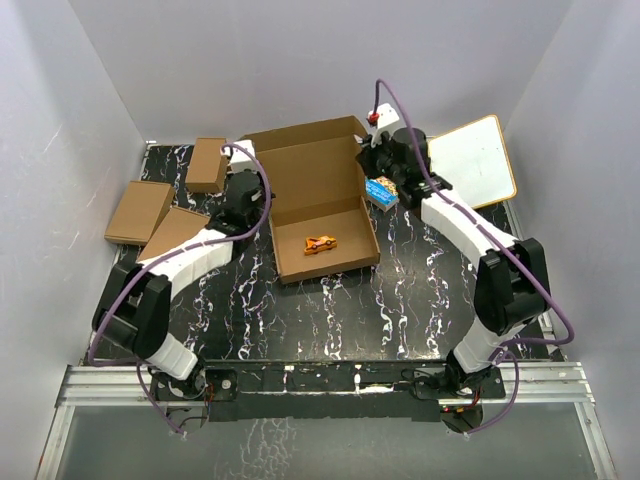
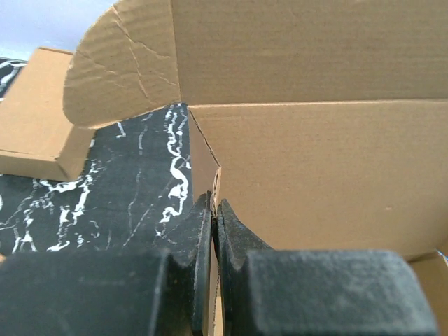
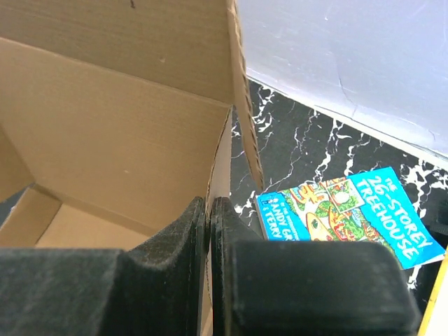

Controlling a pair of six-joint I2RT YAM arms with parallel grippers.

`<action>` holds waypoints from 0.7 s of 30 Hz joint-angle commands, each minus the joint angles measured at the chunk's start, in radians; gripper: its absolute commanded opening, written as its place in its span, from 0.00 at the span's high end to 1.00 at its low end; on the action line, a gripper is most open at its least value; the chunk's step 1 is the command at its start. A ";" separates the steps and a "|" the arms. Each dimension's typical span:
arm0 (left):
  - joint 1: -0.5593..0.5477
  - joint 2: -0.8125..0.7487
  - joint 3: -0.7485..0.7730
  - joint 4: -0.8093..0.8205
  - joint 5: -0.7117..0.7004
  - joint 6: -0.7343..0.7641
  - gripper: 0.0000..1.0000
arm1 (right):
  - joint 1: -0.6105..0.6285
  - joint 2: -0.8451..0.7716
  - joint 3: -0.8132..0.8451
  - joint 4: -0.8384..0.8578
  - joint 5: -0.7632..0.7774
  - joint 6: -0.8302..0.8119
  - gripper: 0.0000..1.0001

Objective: Fold the paper box

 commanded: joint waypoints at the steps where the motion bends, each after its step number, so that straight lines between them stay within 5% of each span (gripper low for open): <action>1: -0.129 0.028 0.043 0.172 -0.114 0.050 1.00 | 0.125 -0.042 -0.071 0.231 0.103 0.075 0.92; 11: -0.228 0.016 -0.116 0.455 -0.180 0.144 1.00 | 0.140 -0.105 -0.236 0.374 0.159 0.141 0.92; 21: -0.259 -0.093 -0.244 0.456 -0.162 0.110 1.00 | 0.157 -0.169 -0.318 0.348 0.140 0.230 0.92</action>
